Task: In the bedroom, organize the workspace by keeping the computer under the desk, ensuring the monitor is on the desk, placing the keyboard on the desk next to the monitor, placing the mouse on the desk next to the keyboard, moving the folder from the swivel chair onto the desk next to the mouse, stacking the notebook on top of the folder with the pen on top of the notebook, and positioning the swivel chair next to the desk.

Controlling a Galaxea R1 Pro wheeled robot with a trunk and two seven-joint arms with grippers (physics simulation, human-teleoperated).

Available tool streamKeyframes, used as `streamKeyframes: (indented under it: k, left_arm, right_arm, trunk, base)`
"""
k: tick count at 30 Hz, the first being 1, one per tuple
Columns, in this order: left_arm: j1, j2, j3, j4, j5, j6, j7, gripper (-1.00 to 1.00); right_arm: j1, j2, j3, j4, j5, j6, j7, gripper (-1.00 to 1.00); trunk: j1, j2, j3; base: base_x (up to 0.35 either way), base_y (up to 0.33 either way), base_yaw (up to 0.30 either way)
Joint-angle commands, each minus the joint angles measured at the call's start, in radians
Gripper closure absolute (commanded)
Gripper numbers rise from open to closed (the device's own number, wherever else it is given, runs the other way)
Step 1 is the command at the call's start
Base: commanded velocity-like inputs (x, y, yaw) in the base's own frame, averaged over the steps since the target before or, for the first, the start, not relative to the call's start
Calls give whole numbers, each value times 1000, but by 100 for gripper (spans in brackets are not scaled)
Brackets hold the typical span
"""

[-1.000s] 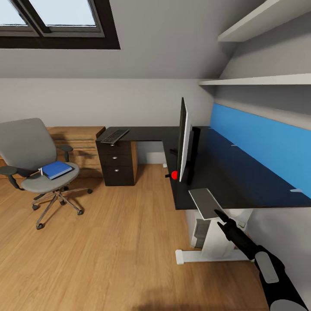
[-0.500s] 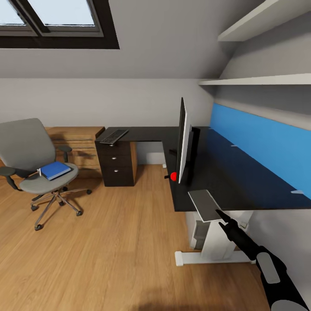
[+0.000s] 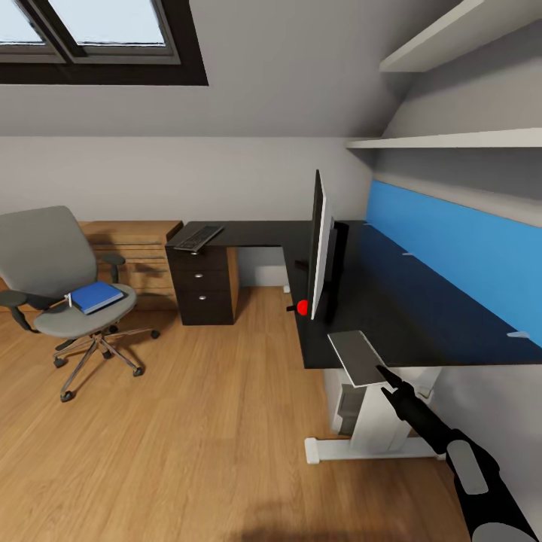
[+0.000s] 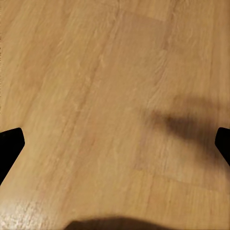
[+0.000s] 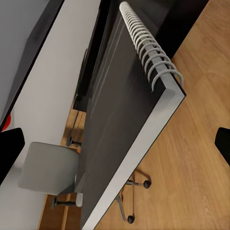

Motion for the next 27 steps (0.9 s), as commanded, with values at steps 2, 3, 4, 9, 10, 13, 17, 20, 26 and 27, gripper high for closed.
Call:
streamKeyframes:
  k: [2,3,4,9,10,13,17,20,26,27]
  left_arm:
    - [0,-1,-1,0,-2,-3,5,-100]
    - [0,-1,-1,0,-1,-4,5,-100]
    - [0,-1,-1,0,-2,-4,5,-100]
    - [0,-1,-1,0,-1,-4,5,-100]
    - [0,-1,-1,0,-2,-4,5,-100]
    - [0,0,0,0,-1,-3,5,-100]
    - [0,1,0,0,-1,-3,5,-100]
    - [0,1,0,0,-1,-3,5,-100]
    - [0,2,0,0,-1,-4,5,-100]
    - [0,2,0,0,-1,-4,5,-100]
  right_arm:
    - [-1,0,-2,0,-5,7,1,-100]
    - [-1,0,-2,0,-5,7,1,-100]
    - [-1,0,-2,1,-5,7,1,-100]
    - [-1,0,-2,1,-5,7,1,-100]
    - [-1,0,-2,1,-5,7,0,-100]
    - [-1,0,-1,1,-5,7,0,-100]
    - [-1,0,-1,2,-5,7,0,-100]
    - [-1,1,-1,2,-5,7,0,-100]
    - [-1,2,-1,2,-4,7,0,-100]
    - [-1,2,-1,2,-4,7,0,-100]
  trunk:
    - [0,0,-1]
    - [4,-7,-4]
    - [8,-14,-7]
    - [19,-35,-17]
    - [19,-35,-17]
    - [19,-35,-17]
    - [19,-35,-17]
    - [19,-35,-17]
    - [19,-35,-17]
    - [19,-35,-17]
  base:
    - [0,0,0]
    - [0,0,0]
    - [0,0,0]
    - [0,0,0]
    - [0,0,0]
    - [0,0,0]
    - [0,0,0]
    - [0,0,0]
    - [0,0,0]
    - [0,0,0]
